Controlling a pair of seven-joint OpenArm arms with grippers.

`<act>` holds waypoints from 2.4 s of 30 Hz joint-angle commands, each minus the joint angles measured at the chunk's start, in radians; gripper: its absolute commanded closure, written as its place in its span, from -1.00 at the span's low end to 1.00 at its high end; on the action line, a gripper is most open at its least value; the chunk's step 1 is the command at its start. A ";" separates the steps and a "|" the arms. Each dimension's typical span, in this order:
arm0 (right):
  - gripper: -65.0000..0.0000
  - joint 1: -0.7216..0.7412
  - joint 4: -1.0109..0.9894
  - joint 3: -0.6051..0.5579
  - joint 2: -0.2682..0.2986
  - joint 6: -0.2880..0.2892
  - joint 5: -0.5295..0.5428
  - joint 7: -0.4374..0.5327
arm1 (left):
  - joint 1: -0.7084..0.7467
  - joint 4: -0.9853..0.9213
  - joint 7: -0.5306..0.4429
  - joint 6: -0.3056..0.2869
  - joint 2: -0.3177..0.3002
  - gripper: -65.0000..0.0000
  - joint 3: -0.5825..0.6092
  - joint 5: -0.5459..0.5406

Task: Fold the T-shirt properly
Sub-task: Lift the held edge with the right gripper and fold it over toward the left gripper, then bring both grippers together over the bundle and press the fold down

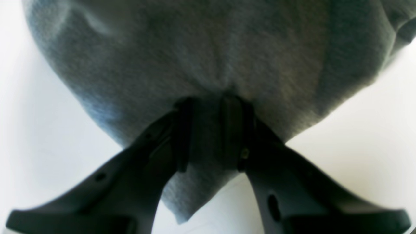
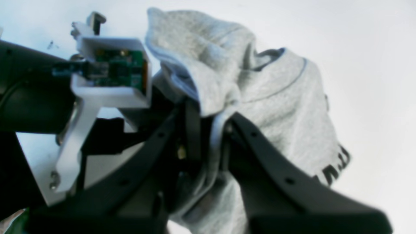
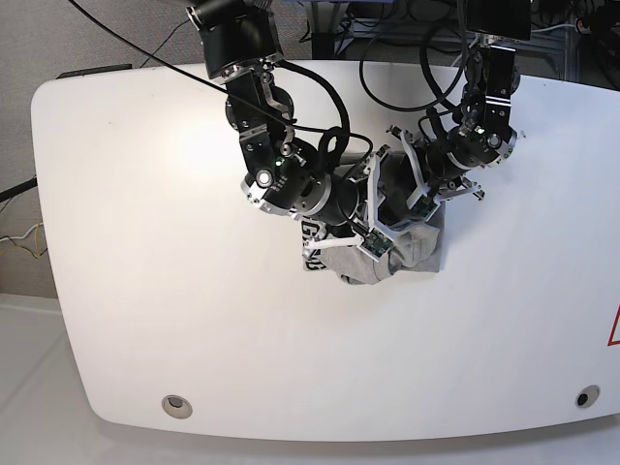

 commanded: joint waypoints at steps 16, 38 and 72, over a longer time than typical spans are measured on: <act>1.00 0.022 0.002 -0.029 -0.010 -0.032 0.024 0.038 | 0.022 0.064 0.097 -0.019 -0.003 0.55 0.007 0.030; 0.50 0.022 0.004 -0.040 -0.010 -0.043 0.024 0.038 | -0.010 0.112 0.197 -0.019 -0.001 0.55 -0.019 0.028; 0.17 0.024 0.001 -0.106 -0.010 -0.046 0.016 0.038 | -0.145 0.218 0.390 -0.019 0.002 0.55 -0.056 0.028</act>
